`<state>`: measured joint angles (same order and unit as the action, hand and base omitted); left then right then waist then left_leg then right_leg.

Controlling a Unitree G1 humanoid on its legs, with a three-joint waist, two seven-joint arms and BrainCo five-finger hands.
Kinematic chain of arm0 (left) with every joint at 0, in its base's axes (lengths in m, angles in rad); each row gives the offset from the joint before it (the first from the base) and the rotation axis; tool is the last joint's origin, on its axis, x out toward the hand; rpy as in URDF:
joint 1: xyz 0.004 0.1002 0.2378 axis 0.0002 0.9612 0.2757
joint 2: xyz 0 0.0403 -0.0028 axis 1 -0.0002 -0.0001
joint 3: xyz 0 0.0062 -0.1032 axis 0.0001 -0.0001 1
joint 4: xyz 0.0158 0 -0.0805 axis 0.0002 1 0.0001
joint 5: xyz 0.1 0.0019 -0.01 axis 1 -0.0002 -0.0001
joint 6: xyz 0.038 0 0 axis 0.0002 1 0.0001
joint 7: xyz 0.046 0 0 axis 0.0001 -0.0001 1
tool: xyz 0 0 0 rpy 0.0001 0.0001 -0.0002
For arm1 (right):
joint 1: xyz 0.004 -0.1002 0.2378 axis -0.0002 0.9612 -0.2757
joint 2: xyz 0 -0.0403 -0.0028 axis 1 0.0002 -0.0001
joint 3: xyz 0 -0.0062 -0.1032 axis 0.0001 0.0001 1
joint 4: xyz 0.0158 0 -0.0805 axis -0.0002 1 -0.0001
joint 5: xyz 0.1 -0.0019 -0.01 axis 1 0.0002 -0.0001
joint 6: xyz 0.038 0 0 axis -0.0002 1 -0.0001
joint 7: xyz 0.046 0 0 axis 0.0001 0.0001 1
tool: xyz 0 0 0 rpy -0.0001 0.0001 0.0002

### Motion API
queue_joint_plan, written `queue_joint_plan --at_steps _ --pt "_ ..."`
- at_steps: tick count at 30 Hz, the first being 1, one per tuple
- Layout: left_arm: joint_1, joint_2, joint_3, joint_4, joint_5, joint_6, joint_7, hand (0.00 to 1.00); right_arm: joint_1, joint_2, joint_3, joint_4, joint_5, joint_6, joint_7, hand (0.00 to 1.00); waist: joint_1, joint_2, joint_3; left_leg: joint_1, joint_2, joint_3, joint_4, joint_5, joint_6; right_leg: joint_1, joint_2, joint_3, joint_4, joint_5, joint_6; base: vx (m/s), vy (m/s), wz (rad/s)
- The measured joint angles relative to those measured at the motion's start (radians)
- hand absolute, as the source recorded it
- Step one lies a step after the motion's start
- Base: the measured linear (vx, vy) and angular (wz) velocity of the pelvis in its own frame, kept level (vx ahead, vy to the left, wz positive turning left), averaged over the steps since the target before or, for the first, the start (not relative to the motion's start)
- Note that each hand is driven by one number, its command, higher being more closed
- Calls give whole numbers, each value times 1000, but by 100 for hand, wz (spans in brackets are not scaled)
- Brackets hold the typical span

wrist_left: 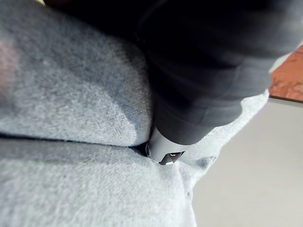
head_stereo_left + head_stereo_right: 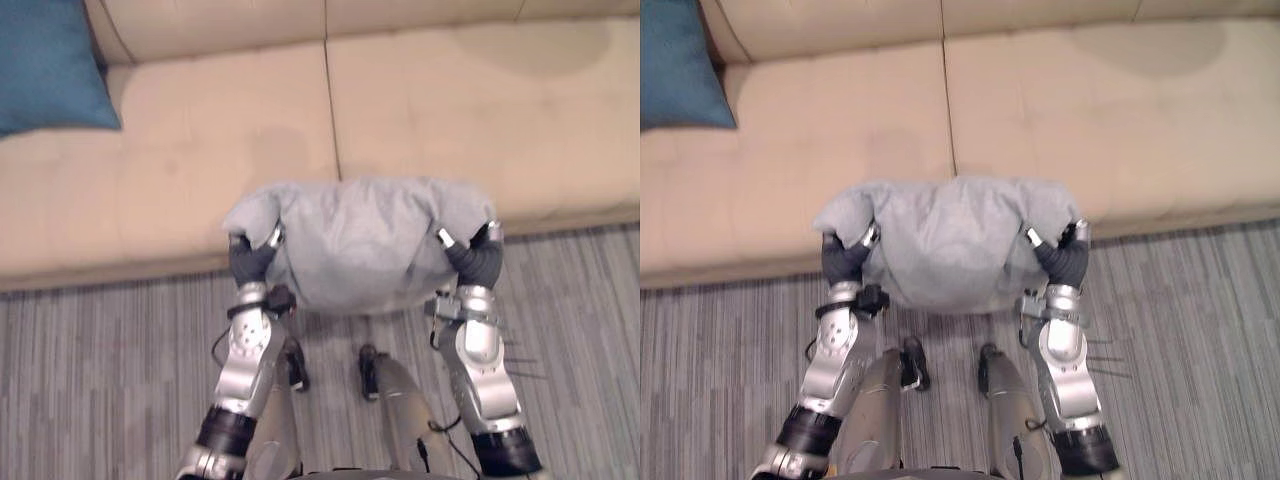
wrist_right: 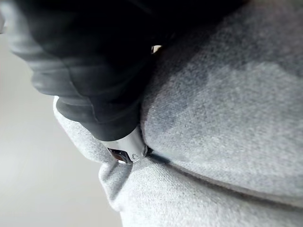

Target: Pick up cushions and gather them together orderly.

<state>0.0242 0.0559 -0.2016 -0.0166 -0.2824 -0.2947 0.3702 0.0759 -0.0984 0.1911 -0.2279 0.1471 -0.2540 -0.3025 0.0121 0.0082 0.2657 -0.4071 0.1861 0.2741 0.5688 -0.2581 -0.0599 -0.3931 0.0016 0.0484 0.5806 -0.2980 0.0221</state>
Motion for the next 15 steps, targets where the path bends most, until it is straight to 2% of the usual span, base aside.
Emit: queue_joint_plan --at_steps 4,9,13,15 --pt "88 11 -2 0 21 0 -2 100 13 -28 25 62 0 -1 58 100 -2 10 -50 120 -27 24 -144 41 7 128 -2 21 -182 72 8 193 68 -14" --pt "163 43 -9 -5 22 0 -21 100 11 -72 64 69 -1 1 92 100 2 9 -105 243 -48 58 -252 44 7 237 -3 87 -314 126 26 136 70 -31" --pt "185 56 -33 -31 22 0 -21 100 -10 -84 65 75 -1 1 92 100 -2 13 -129 286 -56 60 -282 43 7 257 -1 127 -322 151 44 100 76 -30" --pt "186 56 -34 -33 29 1 -22 100 -47 -92 65 112 -1 0 92 100 -1 14 -129 309 -64 56 -281 33 20 232 3 147 -246 149 48 44 58 -23"
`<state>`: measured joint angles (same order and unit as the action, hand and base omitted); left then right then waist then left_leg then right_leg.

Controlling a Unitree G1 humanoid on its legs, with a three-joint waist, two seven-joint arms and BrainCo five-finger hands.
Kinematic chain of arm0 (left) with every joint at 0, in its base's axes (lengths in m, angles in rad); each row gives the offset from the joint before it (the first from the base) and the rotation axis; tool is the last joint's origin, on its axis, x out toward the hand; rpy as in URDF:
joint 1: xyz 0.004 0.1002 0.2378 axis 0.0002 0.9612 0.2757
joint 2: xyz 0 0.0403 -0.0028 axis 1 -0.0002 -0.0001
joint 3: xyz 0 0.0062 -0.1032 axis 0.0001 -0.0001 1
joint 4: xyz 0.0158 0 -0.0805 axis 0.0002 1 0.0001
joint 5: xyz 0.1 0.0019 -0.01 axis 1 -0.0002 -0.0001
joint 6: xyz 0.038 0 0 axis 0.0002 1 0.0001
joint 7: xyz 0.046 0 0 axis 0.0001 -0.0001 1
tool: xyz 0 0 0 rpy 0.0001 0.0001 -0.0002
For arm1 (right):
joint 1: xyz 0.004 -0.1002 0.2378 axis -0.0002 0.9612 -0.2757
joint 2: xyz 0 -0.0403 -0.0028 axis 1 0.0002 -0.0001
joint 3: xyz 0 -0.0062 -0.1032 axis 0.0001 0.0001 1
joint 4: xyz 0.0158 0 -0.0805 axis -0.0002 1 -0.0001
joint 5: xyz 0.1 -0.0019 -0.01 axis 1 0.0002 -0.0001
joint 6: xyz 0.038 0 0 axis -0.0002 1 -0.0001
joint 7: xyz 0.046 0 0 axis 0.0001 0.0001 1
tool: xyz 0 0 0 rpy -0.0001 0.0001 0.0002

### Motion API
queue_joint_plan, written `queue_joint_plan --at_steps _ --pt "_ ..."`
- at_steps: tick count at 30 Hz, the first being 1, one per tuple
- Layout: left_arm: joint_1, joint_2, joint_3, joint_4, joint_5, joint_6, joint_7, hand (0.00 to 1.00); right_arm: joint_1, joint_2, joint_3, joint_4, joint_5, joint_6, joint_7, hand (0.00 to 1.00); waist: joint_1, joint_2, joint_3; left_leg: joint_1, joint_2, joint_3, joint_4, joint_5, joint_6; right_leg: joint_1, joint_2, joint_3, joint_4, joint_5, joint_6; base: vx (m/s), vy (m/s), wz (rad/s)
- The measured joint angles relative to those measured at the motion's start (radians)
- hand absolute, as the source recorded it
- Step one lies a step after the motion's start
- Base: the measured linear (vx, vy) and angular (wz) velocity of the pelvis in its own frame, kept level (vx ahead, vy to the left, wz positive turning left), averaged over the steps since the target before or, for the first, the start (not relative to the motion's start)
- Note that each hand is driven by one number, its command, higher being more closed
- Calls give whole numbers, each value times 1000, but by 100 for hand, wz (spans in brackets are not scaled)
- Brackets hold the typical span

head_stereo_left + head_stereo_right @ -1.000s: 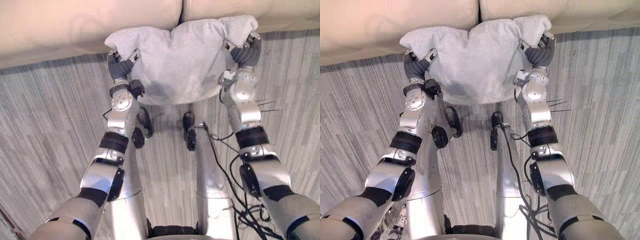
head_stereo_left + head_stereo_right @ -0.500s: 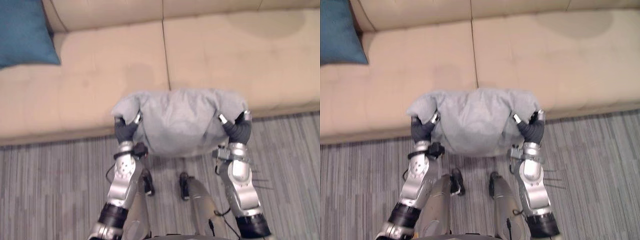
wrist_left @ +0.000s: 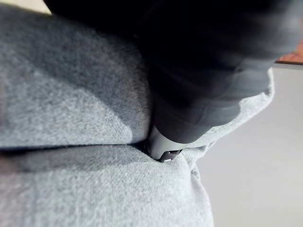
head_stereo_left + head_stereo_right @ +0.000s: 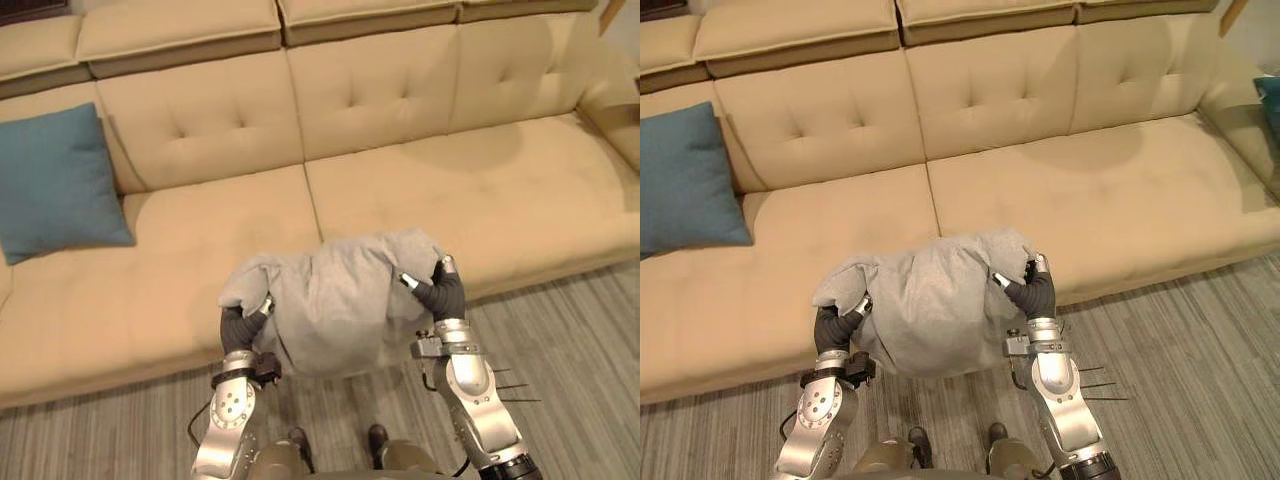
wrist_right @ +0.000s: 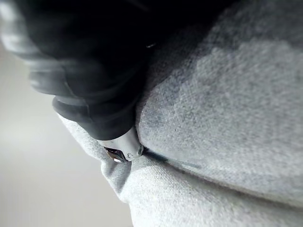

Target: Pick up cushions and gather them together orderly.

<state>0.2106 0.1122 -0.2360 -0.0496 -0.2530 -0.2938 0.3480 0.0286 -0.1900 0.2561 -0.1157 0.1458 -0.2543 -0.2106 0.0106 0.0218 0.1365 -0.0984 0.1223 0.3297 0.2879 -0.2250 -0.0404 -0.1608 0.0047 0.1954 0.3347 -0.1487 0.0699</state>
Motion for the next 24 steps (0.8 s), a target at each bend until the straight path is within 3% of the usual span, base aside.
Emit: queue_joint_plan --at_steps 1,4,5,7,8,9,11,12,13,14,15,16,18,20,22,24 --pt "0 0 0 0 2 1 0 100 -8 -4 0 11 0 0 0 100 1 0 0 6 -1 -2 0 -4 4 -16 2 0 45 -5 8 28 31 -13" --pt "0 12 -2 0 12 8 -10 100 -17 -14 0 37 0 1 0 100 -18 -7 6 52 -25 -34 7 -56 5 -143 10 -10 400 -9 66 51 30 27" --pt "2 15 -2 1 15 15 -10 100 -16 -14 0 47 0 2 0 100 -36 9 14 69 -30 -56 9 -69 16 -169 2 -22 451 -41 54 77 -6 38" --pt "1 18 -1 -2 31 13 -11 100 -27 -16 2 59 0 2 3 100 -32 8 7 86 -35 -60 12 -105 31 -240 -6 -63 393 -72 37 148 -25 17" --pt "-3 26 -1 -2 31 11 -11 100 -26 -31 12 59 0 2 5 100 -40 20 9 88 -35 -74 0 -113 19 -278 1 -64 235 -46 19 244 -76 31" --pt "-8 38 -2 -1 31 13 -11 100 -21 -35 22 59 0 3 7 100 -58 25 11 95 -39 -95 -13 -115 11 -282 2 -59 59 23 17 262 -101 53" --pt "-12 54 -11 2 31 14 -15 100 -8 -48 19 59 1 4 14 100 -81 13 9 111 -56 -134 -12 -138 -26 -280 -6 -58 -58 162 5 284 -130 62" --pt "-16 39 -39 15 31 16 -16 100 12 -83 15 58 1 5 14 100 -84 53 2 124 -29 -164 -11 -150 -45 -283 9 -80 -13 189 -26 423 -163 59" --pt "-21 36 -54 16 31 16 -23 100 23 -91 8 56 1 11 14 100 -83 70 -3 126 -13 -198 -3 -129 -77 -290 17 -108 36 158 -49 439 -161 50" --pt "-30 35 -60 24 31 16 -24 100 27 -90 1 56 1 16 14 100 -83 70 -3 114 -10 -223 26 -113 -89 -293 21 -118 61 140 -60 419 -180 44" --pt "-49 30 -66 42 31 16 -29 100 32 -91 -16 54 1 22 18 100 -81 71 -4 56 5 -264 155 -84 -116 -277 25 -140 62 120 -80 373 -212 35" --pt "-64 27 -68 56 31 16 -47 100 35 -94 -26 45 1 24 19 100 -76 71 -3 -32 20 -293 345 -28 -113 -243 28 -153 40 106 -93 352 -212 32" --pt "-71 27 -79 85 30 16 -66 100 49 -95 -32 22 1 25 18 100 -57 70 1 -133 57 -281 604 7 -98 -155 33 -160 -9 96 -104 295 -139 9" --pt "-69 27 -88 103 30 16 -80 100 61 -96 -32 -25 1 25 18 100 -51 66 4 -173 71 -221 670 -5 -78 -75 20 -162 -55 90 -112 338 -73 3" --pt "-72 26 -92 103 30 16 -88 100 55 -97 -33 -71 0 22 18 100 -50 64 5 -213 72 -177 606 -31 -35 -37 4 -160 -94 83 -120 209 7 5" --pt "-76 24 -108 103 30 16 -93 100 45 -97 -44 -85 -6 12 17 100 -51 69 1 -208 37 -160 316 -37 -23 -14 -16 -166 -131 86 -115 153 94 7"
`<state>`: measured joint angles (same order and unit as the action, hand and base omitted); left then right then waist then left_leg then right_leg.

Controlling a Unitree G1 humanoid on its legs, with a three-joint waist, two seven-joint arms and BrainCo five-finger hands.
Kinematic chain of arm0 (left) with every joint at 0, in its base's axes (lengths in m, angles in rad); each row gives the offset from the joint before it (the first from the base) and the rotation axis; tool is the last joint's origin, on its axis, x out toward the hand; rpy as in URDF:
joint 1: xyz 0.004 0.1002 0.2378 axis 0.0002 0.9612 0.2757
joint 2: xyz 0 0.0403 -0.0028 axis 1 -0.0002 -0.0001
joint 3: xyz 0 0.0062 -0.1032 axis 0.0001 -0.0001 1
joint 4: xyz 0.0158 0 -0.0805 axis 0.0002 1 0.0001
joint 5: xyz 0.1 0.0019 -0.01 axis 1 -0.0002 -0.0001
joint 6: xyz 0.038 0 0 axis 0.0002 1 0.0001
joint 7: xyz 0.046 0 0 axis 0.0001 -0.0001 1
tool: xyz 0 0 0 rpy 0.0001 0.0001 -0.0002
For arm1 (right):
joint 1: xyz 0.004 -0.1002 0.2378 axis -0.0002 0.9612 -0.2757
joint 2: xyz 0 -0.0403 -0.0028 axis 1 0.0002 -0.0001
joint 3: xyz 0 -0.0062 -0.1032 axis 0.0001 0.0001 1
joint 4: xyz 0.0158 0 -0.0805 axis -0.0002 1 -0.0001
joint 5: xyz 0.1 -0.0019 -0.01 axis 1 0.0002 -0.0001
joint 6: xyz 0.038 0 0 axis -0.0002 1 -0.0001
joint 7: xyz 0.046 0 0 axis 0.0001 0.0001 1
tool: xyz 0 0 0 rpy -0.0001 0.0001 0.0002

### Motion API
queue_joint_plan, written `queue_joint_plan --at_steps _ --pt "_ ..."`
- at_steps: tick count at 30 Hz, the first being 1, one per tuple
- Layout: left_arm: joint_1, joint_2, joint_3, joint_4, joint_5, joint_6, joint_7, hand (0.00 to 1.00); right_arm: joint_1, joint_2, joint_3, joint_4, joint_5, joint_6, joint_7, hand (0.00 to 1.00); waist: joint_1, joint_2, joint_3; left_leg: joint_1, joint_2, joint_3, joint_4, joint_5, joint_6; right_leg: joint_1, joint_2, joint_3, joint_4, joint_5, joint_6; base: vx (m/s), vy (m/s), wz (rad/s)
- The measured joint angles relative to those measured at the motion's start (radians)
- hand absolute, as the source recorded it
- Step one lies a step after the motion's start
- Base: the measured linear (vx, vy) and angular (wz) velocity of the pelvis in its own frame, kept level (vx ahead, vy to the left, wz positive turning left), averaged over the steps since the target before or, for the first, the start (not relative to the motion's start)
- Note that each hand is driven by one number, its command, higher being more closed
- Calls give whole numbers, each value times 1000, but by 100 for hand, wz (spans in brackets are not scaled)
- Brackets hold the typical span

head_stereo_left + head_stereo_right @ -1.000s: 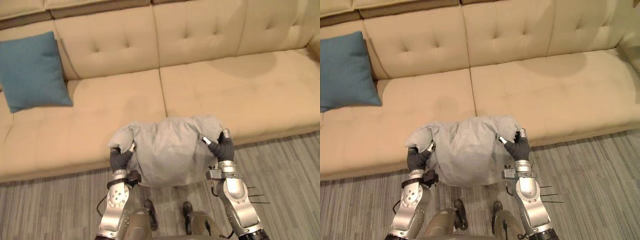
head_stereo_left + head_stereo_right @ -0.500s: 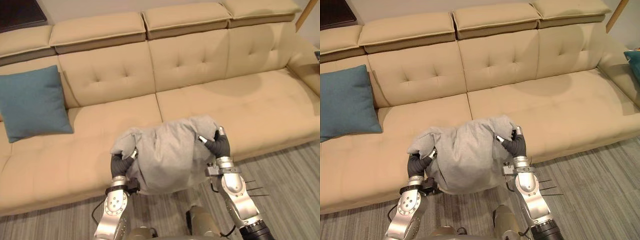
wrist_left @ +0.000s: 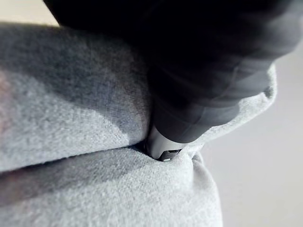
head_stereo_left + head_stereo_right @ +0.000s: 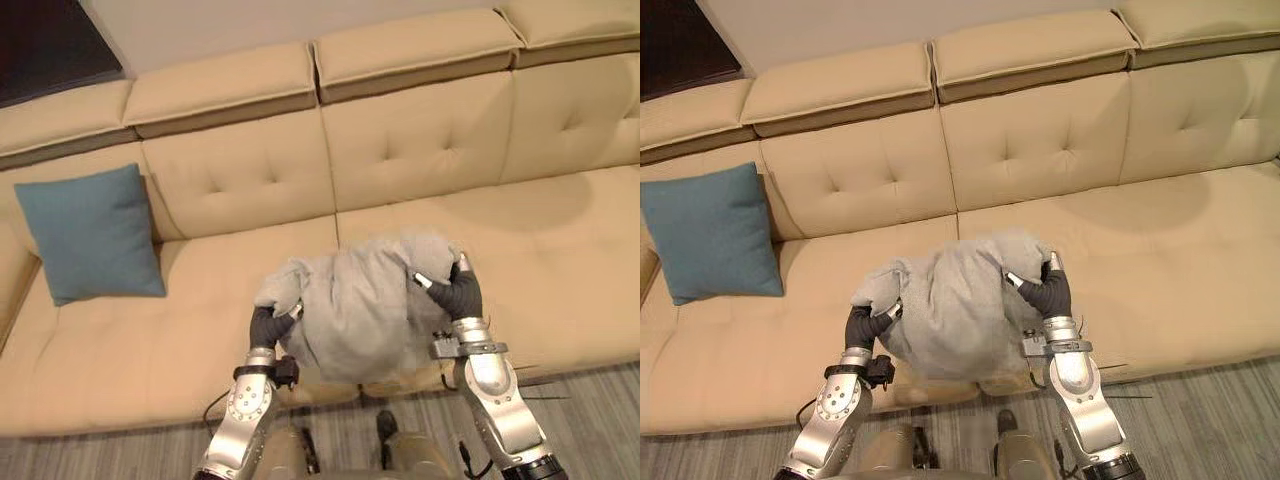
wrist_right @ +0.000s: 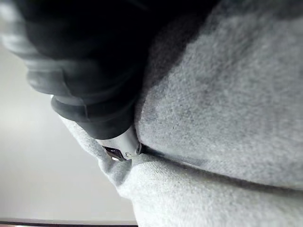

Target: Pick up cushions and gather them together orderly.

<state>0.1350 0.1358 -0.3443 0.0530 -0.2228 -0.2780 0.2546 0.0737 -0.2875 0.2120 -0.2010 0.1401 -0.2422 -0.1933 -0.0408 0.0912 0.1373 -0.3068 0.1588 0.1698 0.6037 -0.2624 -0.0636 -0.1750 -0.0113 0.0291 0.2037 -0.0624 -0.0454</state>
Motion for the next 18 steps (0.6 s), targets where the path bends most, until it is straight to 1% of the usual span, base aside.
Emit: queue_joint_plan --at_steps 1,2,3,4,5,6,7,8,10,11,13,14,15,16,17,18 --pt "0 -4 -1 0 0 0 -2 100 -2 -1 -8 1 -7 -1 0 100 0 4 -2 10 -7 -2 -95 16 -7 -1 1 0 -3 0 4 119 132 -10" --pt "0 -17 -2 0 1 0 -2 100 -8 -6 -15 5 -26 -1 -3 100 1 31 -8 23 -1 -3 -236 137 2 -3 29 5 -11 -2 19 125 186 -26" --pt "-5 -14 -2 3 1 0 -2 100 -19 6 -15 22 -35 -1 -3 100 0 42 -5 36 10 -9 -286 159 16 -6 49 12 -11 -7 28 122 204 -23" --pt "-16 -6 -3 13 1 1 -2 100 -23 21 -15 35 -35 3 -5 100 0 28 -2 41 0 -2 -299 173 13 -11 40 20 -9 -3 36 113 184 -21" --pt "-30 6 -2 15 1 7 -1 100 -31 37 -15 37 -39 9 -9 100 1 6 -10 48 -22 14 -356 193 26 -40 23 44 -7 1 44 85 132 -17" --pt "-44 10 0 15 1 7 0 100 -50 43 -15 38 -47 11 -13 100 1 1 -9 51 -40 34 -398 214 31 -57 10 65 -16 10 60 74 113 -23" --pt "-54 13 0 15 1 7 3 100 -64 44 -15 39 -57 12 -19 100 1 0 -9 55 -50 46 -423 225 38 -63 7 75 -25 15 67 51 145 -31" --pt "-79 19 3 15 1 10 13 100 -109 47 -15 56 -72 13 -26 100 2 0 -9 68 -70 71 -472 247 46 -69 -8 104 -54 30 85 26 132 -39" --pt "-134 33 9 15 3 10 25 100 -189 47 -15 96 -74 14 -45 100 1 0 -9 79 -86 94 -519 263 58 -70 -18 133 -99 60 98 12 120 -37" --pt "-152 34 12 15 7 10 35 100 -213 46 -15 105 -74 15 -55 100 0 0 -9 79 -90 99 -530 268 64 -72 -22 137 -109 67 100 -11 107 -23" --pt "-248 36 44 15 30 14 75 100 -338 52 -16 157 -87 15 -97 100 -1 0 -8 74 -102 111 -572 292 70 -88 -28 151 -141 96 103 -19 73 -15" --pt "-276 39 50 16 38 14 89 100 -370 53 -18 170 -98 15 -109 100 -1 0 -8 70 -103 112 -578 297 72 -95 -29 153 -141 99 103 -28 30 -4" --pt "-363 48 69 32 50 14 119 100 -463 54 -23 214 -112 15 -135 100 0 0 -7 57 -106 111 -594 313 73 -114 -29 154 -142 107 103 0 0 0" --pt "-400 50 80 45 53 14 126 100 -499 55 -30 232 -112 15 -139 100 0 -1 -6 52 -106 111 -598 318 74 -122 -29 153 -142 111 104 -47 5 5" --pt "-461 56 89 68 68 14 150 100 -553 54 -40 259 -113 15 -155 100 3 -1 -5 38 -106 107 -600 326 74 -134 -29 151 -142 114 105 -43 -17 12" --pt "-553 65 104 98 83 14 175 100 -630 55 -55 290 -113 18 -175 100 6 -2 13 25 -105 101 -600 336 74 -143 -29 144 -141 121 105 -67 -15 15"
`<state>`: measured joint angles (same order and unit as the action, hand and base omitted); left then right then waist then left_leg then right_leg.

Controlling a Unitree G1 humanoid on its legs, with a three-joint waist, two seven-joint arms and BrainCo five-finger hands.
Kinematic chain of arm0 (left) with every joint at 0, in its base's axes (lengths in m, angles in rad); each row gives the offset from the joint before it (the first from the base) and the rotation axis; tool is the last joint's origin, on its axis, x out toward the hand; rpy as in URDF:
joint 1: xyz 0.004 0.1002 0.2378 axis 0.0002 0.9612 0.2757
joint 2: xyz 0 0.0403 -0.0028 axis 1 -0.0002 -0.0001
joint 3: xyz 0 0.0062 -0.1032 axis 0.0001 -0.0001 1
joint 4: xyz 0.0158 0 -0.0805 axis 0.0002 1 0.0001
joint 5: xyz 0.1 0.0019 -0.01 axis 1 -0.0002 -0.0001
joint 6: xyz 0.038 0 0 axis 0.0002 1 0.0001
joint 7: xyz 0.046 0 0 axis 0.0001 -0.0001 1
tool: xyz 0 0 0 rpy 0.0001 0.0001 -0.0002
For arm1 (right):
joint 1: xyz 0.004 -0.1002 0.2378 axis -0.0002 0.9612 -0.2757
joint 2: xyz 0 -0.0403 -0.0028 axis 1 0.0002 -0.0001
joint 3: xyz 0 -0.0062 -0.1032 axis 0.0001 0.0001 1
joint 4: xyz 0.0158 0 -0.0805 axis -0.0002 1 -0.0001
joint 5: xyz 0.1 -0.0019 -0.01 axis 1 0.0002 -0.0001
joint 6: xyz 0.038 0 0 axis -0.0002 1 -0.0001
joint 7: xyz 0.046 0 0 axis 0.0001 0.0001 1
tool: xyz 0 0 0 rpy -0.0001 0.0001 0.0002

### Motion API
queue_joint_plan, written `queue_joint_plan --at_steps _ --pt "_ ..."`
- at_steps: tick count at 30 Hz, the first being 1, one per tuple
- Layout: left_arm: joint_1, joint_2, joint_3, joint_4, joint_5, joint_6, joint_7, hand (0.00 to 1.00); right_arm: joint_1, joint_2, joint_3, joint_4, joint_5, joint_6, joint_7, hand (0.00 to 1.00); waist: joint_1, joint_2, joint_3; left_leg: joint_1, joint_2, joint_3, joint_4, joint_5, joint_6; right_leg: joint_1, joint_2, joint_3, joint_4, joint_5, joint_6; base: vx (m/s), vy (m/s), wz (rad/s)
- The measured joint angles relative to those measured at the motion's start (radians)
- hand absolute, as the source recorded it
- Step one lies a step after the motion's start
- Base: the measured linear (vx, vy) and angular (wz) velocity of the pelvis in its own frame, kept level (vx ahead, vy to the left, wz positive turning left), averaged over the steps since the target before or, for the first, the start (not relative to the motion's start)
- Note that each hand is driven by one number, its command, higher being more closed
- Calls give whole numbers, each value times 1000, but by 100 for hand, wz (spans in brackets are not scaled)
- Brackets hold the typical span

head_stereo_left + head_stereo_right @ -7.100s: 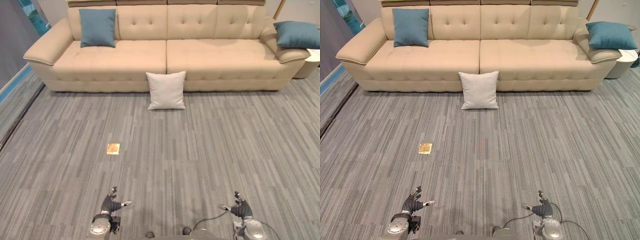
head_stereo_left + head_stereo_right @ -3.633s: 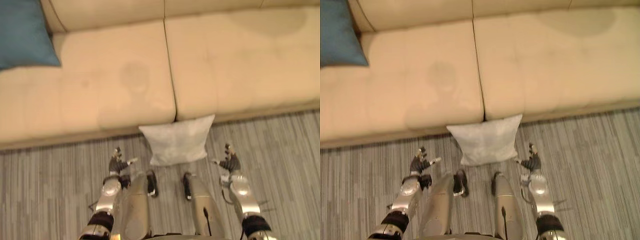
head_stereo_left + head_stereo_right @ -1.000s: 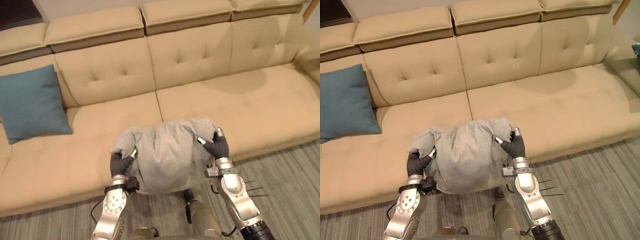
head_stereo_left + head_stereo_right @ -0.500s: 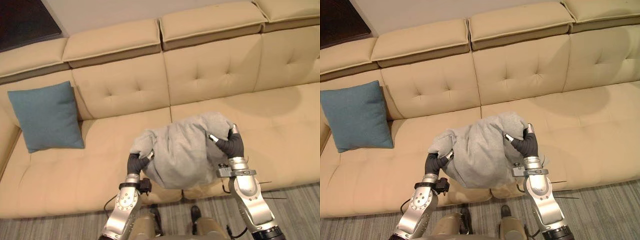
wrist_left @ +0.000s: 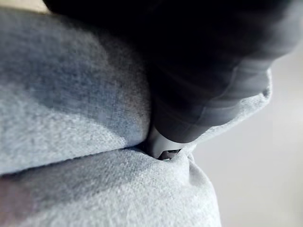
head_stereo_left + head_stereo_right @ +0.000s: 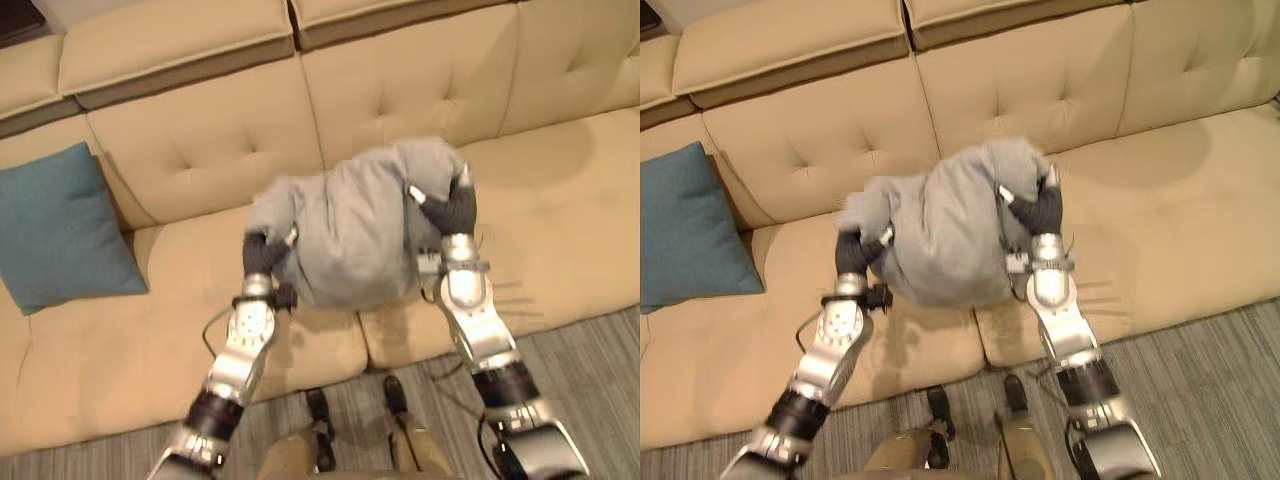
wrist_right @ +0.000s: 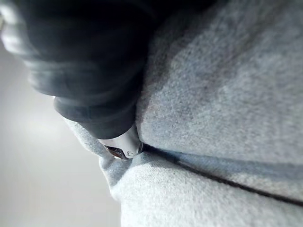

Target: Pick up cushions and gather them together orderly.

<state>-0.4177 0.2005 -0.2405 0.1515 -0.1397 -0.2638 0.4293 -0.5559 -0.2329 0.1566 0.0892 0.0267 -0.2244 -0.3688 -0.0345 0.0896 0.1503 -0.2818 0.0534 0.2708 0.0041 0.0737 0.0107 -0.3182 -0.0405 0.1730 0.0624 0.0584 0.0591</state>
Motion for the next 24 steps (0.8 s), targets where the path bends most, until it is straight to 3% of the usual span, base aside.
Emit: queue_joint_plan --at_steps 9,17,18,19,20,24 --pt "-563 59 84 314 29 5 120 100 -485 -15 -141 283 -8 13 -108 100 18 2 148 -98 4 -41 -18 77 -10 -108 13 -29 43 17 -3 -77 -26 12" --pt "-756 80 95 528 -4 19 108 100 -695 -51 -155 526 13 18 -120 100 20 9 249 -151 1 -78 -76 140 -44 -202 25 -40 93 17 -4 -30 -37 7" --pt "-761 78 95 559 -6 24 94 0 -713 -53 -156 574 27 29 -107 100 21 10 255 -171 1 -83 -77 149 -49 -221 25 -44 97 17 -4 -20 -34 10" --pt "-761 77 95 568 -6 26 93 0 -716 -54 -156 585 37 35 -106 100 22 10 258 -176 1 -87 -77 151 -52 -228 25 -44 101 16 -4 -13 -39 11" --pt "-762 75 95 583 -7 27 93 0 -726 -58 -155 619 53 38 -104 0 23 13 269 -184 1 -100 -77 155 -56 -239 26 -45 112 14 -6 -7 -45 10" --pt "-800 70 120 606 -7 25 89 0 -784 -97 -155 660 99 36 -80 0 36 19 277 -226 5 -126 -97 176 -82 -297 30 -53 135 8 -10 -16 -61 8"
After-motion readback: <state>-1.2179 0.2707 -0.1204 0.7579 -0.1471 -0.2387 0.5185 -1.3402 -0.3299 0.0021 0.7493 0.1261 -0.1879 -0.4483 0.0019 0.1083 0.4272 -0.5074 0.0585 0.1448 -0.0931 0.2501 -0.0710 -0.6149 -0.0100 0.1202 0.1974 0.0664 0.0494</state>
